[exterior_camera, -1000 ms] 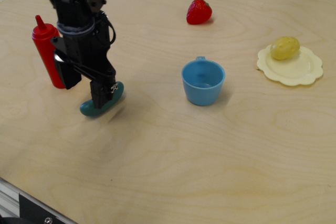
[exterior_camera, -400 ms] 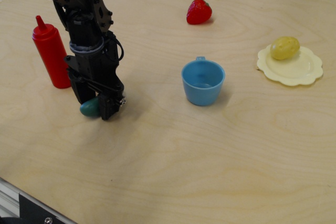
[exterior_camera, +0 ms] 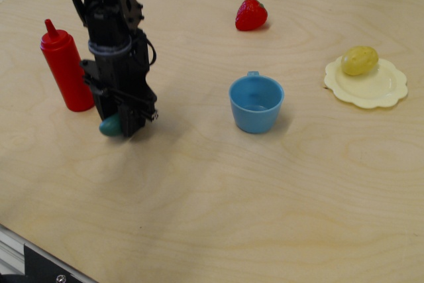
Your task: Put cucumber in cup
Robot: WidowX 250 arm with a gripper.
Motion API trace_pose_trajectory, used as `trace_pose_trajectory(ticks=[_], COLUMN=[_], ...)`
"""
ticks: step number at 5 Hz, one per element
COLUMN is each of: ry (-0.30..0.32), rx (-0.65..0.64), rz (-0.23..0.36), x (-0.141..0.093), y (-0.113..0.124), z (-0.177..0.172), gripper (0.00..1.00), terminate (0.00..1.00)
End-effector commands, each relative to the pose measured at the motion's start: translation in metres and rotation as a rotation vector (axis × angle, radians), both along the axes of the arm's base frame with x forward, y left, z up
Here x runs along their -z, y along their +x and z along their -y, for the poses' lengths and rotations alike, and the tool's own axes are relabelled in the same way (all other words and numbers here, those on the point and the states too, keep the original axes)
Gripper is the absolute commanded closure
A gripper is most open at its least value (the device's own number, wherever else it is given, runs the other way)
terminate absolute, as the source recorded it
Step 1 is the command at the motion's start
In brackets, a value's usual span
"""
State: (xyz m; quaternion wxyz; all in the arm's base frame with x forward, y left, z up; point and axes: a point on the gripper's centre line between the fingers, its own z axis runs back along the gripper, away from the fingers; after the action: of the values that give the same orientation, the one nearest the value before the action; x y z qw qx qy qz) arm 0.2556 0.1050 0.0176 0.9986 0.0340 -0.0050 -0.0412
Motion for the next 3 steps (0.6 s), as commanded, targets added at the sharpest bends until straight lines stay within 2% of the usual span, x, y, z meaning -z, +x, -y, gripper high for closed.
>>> trace_pose_trajectory(ticks=[1,2,3], ry=[-0.012,-0.073,-0.072], rx=[-0.044,0.01,0.101], rz=[0.024,0.028,-0.002], x=[-0.066,-0.079,-0.078], y=[0.032,0.044,0.048], z=[0.019,0.043,0.071], gripper=[1.0,1.0,1.0], terminate=[0.0,0.0,0.0])
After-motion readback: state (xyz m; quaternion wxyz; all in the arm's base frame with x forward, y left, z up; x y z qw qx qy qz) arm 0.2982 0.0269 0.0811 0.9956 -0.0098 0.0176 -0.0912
